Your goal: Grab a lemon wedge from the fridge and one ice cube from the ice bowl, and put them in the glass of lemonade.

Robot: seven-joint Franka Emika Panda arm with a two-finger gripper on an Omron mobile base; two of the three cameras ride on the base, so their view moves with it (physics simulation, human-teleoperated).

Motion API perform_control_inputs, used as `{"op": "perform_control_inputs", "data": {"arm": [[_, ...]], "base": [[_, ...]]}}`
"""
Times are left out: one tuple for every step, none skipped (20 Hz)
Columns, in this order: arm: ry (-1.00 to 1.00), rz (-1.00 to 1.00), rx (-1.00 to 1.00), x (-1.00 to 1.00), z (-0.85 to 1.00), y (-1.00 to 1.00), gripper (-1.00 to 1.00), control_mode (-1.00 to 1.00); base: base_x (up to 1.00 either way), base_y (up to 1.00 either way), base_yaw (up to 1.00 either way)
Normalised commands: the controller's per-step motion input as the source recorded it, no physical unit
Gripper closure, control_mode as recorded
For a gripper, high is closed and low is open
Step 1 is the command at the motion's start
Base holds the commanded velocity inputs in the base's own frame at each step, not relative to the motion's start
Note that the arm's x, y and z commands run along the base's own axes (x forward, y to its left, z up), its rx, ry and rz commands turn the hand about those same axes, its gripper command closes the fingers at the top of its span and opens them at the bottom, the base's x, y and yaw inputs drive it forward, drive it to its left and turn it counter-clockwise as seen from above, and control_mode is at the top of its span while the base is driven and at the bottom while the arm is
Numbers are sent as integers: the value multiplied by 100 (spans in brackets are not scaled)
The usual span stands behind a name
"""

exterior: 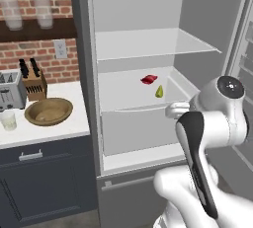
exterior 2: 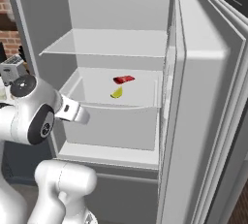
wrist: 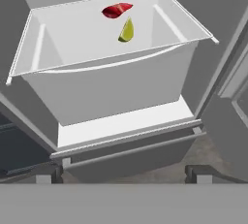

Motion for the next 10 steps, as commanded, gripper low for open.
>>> {"op": "perform_control_inputs", "data": {"arm": [[0, 0, -5, 38, 0, -36, -100, -100], [0, 0, -4, 46, -6, -40, -100, -100], [0, 0, -3, 50, -13, -38, -100, -100], [0, 0, -3, 56, -14, -30, -100, -100], [0, 0, -3, 57, -10, -22, -100, -100], [0, 0, -3, 62, -5, -13, -100, -100], [0, 0, 0, 63, 0, -4, -100, -100], [0, 0, 0, 69, 0, -1, -100, -100], [0, 0, 0, 77, 0, 0, -100, -100], [0, 0, 0, 79, 0, 0, -100, -100]], "base": [[0, 0, 0], [0, 0, 0], [0, 0, 0], [0, 0, 0], [0, 0, 0], [0, 0, 0], [0, 0, 0], [0, 0, 0], [0, 0, 0], [0, 0, 0]]}}
